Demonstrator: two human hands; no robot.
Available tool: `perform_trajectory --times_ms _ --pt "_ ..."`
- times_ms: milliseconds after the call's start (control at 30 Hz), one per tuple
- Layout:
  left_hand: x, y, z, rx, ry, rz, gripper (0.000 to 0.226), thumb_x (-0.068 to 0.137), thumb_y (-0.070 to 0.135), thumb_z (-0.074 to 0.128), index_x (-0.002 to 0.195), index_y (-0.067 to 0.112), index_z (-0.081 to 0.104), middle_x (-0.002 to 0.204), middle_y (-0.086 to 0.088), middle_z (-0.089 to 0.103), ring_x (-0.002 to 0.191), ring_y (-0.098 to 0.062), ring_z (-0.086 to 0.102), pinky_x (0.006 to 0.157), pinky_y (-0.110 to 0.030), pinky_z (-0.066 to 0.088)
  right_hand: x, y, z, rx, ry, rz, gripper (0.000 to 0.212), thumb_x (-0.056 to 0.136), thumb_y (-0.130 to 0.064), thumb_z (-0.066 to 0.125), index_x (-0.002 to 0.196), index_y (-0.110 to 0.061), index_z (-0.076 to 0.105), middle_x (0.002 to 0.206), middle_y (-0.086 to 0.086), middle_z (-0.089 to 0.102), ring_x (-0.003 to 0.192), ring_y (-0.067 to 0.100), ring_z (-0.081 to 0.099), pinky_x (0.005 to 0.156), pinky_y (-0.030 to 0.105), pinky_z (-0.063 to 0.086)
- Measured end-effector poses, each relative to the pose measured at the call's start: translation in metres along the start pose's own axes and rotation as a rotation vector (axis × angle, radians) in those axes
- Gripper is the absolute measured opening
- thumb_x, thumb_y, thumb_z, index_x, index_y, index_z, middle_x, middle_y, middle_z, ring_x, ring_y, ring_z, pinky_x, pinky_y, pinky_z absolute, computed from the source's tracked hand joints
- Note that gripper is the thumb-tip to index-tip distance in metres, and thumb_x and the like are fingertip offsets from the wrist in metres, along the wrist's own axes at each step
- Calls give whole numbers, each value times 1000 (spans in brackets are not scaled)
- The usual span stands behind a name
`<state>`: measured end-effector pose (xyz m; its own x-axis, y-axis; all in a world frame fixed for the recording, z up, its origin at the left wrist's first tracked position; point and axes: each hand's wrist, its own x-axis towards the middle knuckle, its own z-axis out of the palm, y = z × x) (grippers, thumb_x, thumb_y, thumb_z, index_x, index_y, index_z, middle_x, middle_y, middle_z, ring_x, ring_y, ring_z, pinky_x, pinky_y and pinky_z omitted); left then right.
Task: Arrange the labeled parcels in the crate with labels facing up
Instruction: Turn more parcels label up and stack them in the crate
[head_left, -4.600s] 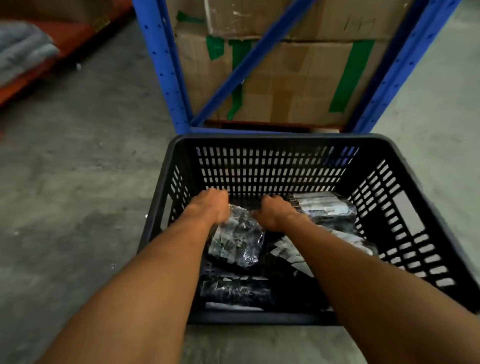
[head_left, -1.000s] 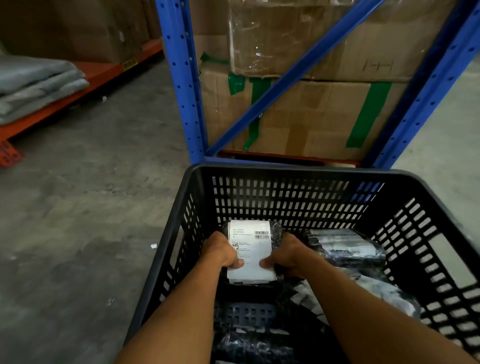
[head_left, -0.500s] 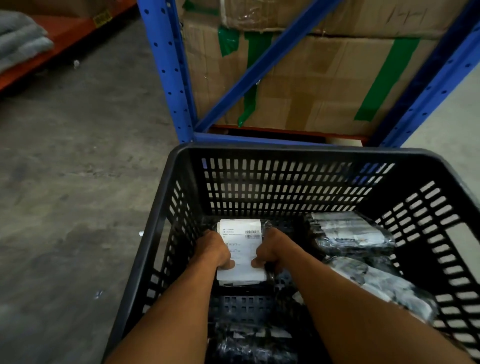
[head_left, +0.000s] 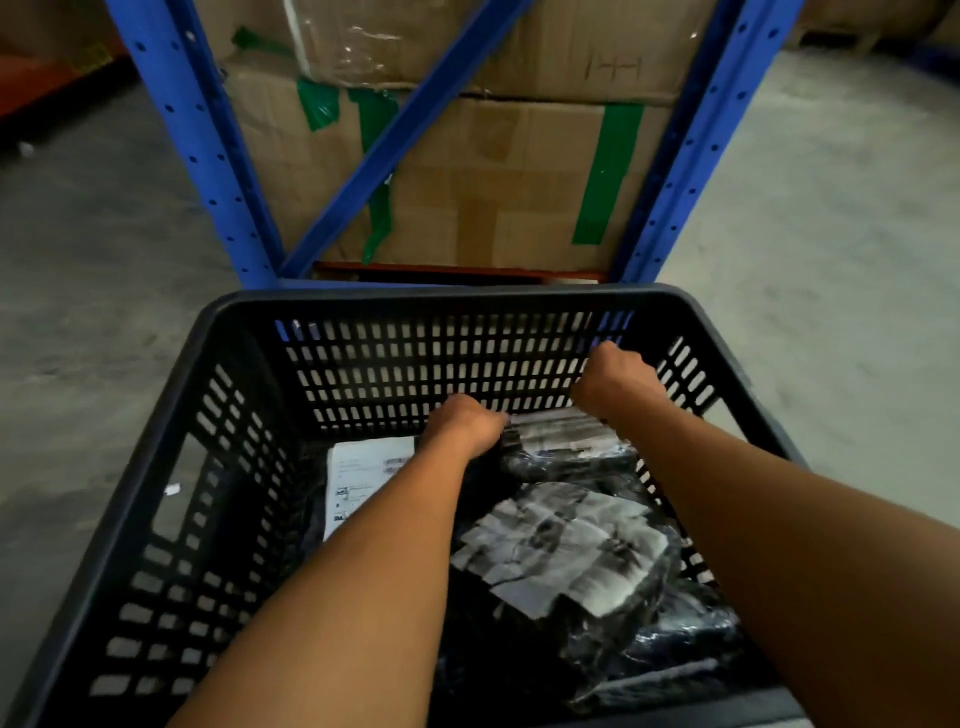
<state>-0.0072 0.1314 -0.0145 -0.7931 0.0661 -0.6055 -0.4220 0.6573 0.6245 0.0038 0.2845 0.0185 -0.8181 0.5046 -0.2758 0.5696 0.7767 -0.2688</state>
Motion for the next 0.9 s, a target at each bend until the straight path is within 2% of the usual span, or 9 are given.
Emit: perform_trajectory --times_ms 133,267,333,400,467,567,667,800,900 --pt "-6 11 39 -110 -119 -22 59 95 40 57 141 5 46 146 -15 47 131 -34 47 107 -42 42 9 39 23 -19 -182 50 49 90 -43 60 129 -14 61 122 15 64 109 33 61 94 39 51" --pt "-1 13 47 -208 -100 -109 62 86 32 72 137 5 49 131 -16 58 118 -35 59 101 -45 49 9 46 30 221 -314 117 47 100 -36 50 131 0 55 131 21 58 120 36 56 102 42 46" --pt "3 14 43 -232 -79 -129 55 84 33 73 128 7 54 123 -16 62 111 -34 62 96 -47 52 9 44 22 332 -334 164 43 100 -35 52 123 1 57 111 21 64 98 36 64 89 45 54" --pt "6 18 37 -282 -64 -145 37 83 35 72 110 11 62 108 -13 67 98 -30 66 88 -45 56 10 42 12 388 -345 225 39 99 -37 52 114 -1 57 90 18 63 69 31 64 59 41 57" --pt "7 23 29 -327 -41 -166 26 84 34 71 97 13 63 101 -11 67 92 -27 65 85 -41 57 10 36 2 406 -343 264 42 97 -39 53 115 -1 57 90 20 63 61 30 62 46 35 52" --pt "-1 31 9 -351 -29 -186 26 81 36 70 98 16 64 102 -8 67 89 -22 63 73 -34 54 6 25 -10 411 -390 290 44 95 -41 51 110 0 58 91 20 61 64 31 60 53 36 53" --pt "-17 29 -15 -380 -58 -206 24 82 33 65 98 14 63 98 -8 66 88 -20 59 76 -32 49 -7 15 -20 515 -475 316 38 92 -43 51 92 -5 52 82 13 57 66 25 56 53 33 49" --pt "-38 8 -55 -465 -133 -263 19 80 27 68 88 11 61 85 -8 62 79 -19 56 72 -31 47 -22 -4 -14 631 -568 302 45 89 -58 50 96 -13 54 82 8 57 67 21 56 54 28 52" --pt "-46 -15 -90 -469 -183 -296 27 76 24 74 93 8 61 88 -11 64 83 -23 58 69 -34 46 -37 -25 -7 625 -671 246 39 90 -51 53 89 -13 57 77 8 59 67 21 57 63 31 54"
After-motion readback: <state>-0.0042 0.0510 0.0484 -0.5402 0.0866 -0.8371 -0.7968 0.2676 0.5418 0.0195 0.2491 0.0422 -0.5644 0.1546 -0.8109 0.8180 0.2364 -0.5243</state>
